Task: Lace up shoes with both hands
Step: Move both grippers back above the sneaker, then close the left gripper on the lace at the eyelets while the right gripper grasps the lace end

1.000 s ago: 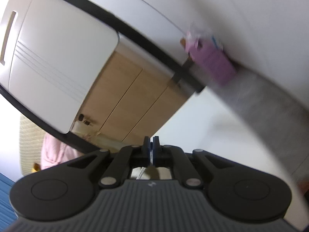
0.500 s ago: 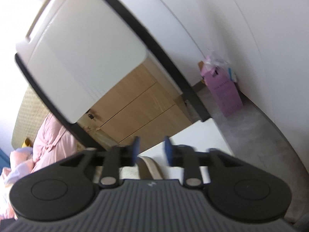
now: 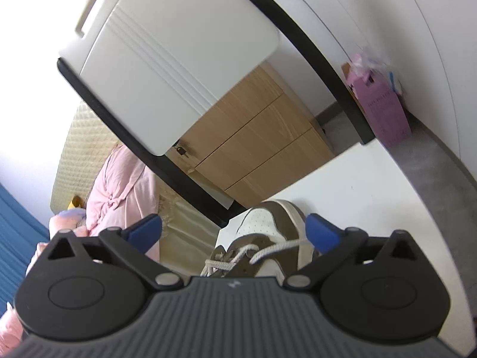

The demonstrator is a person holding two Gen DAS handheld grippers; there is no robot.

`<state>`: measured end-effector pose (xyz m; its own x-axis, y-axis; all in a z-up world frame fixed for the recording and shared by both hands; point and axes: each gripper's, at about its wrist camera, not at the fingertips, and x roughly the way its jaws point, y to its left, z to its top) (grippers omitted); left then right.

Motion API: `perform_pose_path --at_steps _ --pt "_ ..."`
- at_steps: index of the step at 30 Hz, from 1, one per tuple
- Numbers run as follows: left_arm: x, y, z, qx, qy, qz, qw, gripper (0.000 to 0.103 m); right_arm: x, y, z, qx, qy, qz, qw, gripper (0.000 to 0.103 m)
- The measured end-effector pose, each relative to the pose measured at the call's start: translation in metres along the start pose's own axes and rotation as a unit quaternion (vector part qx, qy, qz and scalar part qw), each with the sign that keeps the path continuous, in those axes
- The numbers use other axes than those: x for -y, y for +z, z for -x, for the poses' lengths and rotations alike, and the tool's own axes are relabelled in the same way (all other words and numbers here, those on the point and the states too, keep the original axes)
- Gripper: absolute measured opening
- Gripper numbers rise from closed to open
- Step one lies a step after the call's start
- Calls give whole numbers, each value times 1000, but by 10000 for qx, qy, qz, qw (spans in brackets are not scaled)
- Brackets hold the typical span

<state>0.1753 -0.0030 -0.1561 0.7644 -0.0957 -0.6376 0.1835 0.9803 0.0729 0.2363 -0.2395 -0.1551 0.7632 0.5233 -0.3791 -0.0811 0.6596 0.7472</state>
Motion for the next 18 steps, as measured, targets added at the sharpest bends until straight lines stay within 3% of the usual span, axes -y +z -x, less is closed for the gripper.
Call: perform_pose_path --at_steps 8,18 --pt "1 3 5 174 -208 -87 9996 77 7 -10 -8 -217 122 -611 9978 103" --pt "9 6 -3 230 -210 -326 9990 77 20 -20 -25 -621 220 -1257 9899 103"
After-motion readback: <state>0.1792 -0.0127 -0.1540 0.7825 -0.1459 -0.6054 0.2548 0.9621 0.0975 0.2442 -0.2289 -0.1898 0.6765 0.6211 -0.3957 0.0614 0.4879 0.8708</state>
